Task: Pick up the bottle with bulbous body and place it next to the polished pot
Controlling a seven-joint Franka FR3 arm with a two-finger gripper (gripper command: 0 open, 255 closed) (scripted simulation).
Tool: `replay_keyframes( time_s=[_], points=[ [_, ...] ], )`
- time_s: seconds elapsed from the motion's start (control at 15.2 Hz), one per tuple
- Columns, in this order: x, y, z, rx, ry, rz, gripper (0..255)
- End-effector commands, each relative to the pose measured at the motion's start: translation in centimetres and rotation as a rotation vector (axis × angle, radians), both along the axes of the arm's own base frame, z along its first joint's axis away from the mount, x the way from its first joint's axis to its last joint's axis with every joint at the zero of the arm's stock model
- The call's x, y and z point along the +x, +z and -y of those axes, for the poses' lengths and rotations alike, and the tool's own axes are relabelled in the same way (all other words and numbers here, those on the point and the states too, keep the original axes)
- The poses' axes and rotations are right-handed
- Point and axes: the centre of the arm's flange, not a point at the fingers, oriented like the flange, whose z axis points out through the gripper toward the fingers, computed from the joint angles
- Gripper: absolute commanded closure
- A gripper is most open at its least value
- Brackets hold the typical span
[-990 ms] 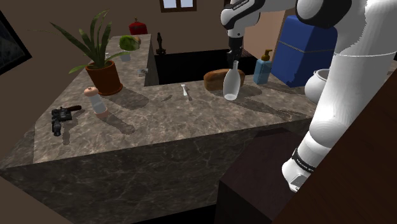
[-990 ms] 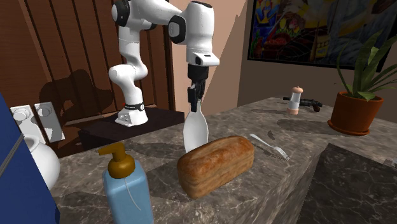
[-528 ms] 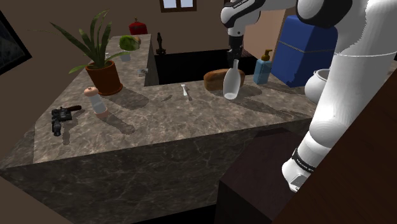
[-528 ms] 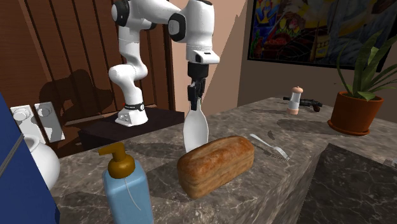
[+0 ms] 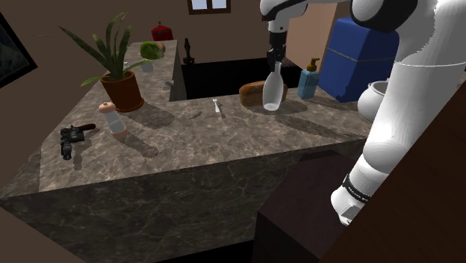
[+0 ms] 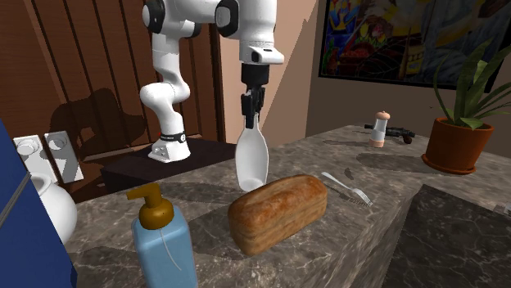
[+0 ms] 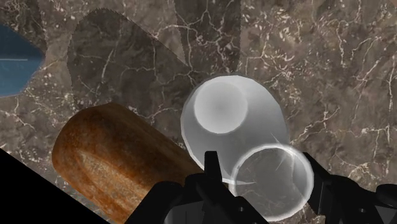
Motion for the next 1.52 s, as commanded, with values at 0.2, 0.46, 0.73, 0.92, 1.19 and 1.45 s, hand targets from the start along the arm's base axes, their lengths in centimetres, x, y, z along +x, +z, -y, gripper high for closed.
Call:
replay_keyframes(
  time_s=[0.2, 0.46, 0.73, 0.92, 1.19, 1.45],
  points=[
    [-0.1, 2.6, 0.0, 0.0, 0.0, 0.0, 255],
    [-0.1, 4.7, 0.0, 0.0, 0.0, 0.0, 255],
    [-0.1, 6.8, 0.0, 0.0, 0.0, 0.0, 255],
    [-0.1, 8.4, 0.0, 0.0, 0.0, 0.0, 255],
    [-0.1, 10.5, 0.0, 0.0, 0.0, 0.0, 255],
    [-0.1, 12.6, 0.0, 0.0, 0.0, 0.0, 255]
  ],
)
